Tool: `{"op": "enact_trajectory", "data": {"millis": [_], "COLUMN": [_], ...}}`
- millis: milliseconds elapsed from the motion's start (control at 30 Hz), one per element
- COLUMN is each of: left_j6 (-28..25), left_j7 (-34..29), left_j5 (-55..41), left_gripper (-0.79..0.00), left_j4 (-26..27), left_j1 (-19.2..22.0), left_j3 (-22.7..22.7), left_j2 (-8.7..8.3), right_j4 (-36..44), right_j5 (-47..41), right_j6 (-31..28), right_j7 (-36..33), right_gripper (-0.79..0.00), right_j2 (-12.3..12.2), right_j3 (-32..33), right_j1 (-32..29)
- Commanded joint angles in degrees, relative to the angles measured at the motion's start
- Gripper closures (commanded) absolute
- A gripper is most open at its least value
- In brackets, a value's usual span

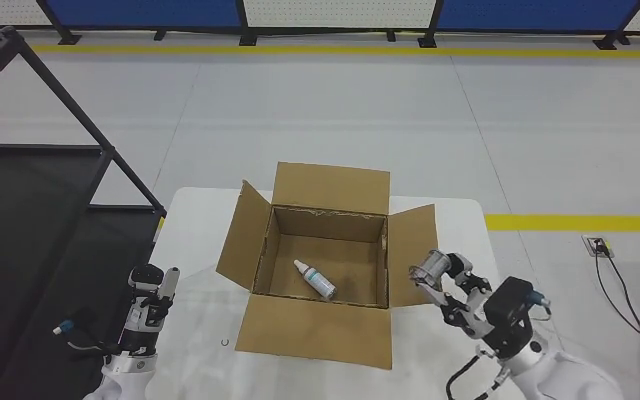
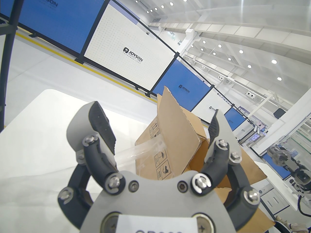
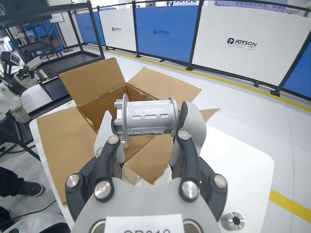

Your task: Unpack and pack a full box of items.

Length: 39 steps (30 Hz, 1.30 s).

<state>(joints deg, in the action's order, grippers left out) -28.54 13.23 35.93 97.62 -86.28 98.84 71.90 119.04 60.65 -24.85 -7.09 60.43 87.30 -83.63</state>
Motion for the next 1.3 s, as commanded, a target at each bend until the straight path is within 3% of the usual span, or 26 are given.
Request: {"op": "enact_trajectory", "data": {"millis": [0,200,333,533,600,1000,1133,1267], "left_j6": [0.0,0.0,0.0,0.0,0.0,0.0,0.0,0.0], "left_j7": [0.0,0.0,0.0,0.0,0.0,0.0,0.0,0.0], "left_j5": [0.0,0.0,0.0,0.0,0.0,0.0,0.0,0.0], "left_gripper": [-0.785,-0.785,-0.785,-0.785,-0.785,-0.785,-0.785,-0.785], "left_j4": [0.0,0.0,0.0,0.0,0.0,0.0,0.0,0.0], "left_j1": [0.0,0.0,0.0,0.0,0.0,0.0,0.0,0.0], "left_j3": [0.0,0.0,0.0,0.0,0.0,0.0,0.0,0.0], "left_j2": [0.0,0.0,0.0,0.0,0.0,0.0,0.0,0.0], "right_j4": [0.4,-4.5,-11.5,-23.0,-26.4,-26.5,-30.2,-37.6], "right_j5": [2.0,5.7,8.0,10.0,6.8,6.8,5.5,4.3], "right_j6": [1.2,5.8,13.1,26.7,25.9,26.0,29.2,35.4], "right_j7": [-4.1,-17.3,-22.9,-27.5,-29.4,-29.2,-32.0,-38.4], "right_gripper": [0.0,0.0,0.0,0.0,0.0,0.0,0.0,0.0], "right_j2": [0.3,2.4,5.5,11.0,12.4,12.5,13.6,16.9], "right_j3": [-4.8,-21.1,-33.2,-45.5,-47.1,-47.1,-47.5,-51.4], "right_j1": [3.4,17.8,28.9,42.5,46.1,45.9,46.8,52.2]}}
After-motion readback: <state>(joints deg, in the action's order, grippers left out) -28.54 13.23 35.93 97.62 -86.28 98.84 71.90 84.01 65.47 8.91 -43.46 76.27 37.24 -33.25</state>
